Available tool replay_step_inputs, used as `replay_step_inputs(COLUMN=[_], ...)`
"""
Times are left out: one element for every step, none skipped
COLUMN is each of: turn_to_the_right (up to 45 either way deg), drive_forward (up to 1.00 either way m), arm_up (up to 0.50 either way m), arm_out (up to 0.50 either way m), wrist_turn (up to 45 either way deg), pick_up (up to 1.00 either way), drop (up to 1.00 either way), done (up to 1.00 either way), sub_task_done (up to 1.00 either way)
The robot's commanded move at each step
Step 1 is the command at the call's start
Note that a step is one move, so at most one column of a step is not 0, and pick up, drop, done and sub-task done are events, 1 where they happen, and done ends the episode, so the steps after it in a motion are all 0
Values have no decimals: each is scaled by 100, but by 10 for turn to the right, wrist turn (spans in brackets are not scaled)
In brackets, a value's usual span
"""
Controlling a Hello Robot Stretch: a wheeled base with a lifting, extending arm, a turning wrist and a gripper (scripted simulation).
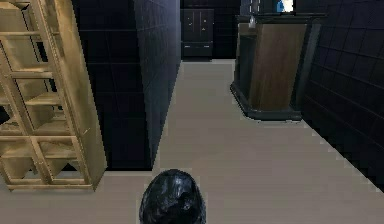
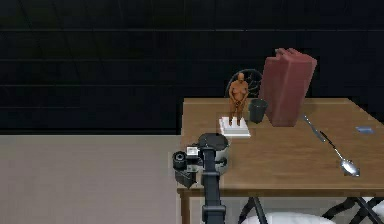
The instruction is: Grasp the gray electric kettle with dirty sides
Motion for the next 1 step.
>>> replay_step_inputs(turn_to_the_right=[0], drive_forward=[0], arm_up=[10], arm_out=[0], wrist_turn=[0], pick_up=[0], drop=[0], done=[0], sub_task_done=[0])
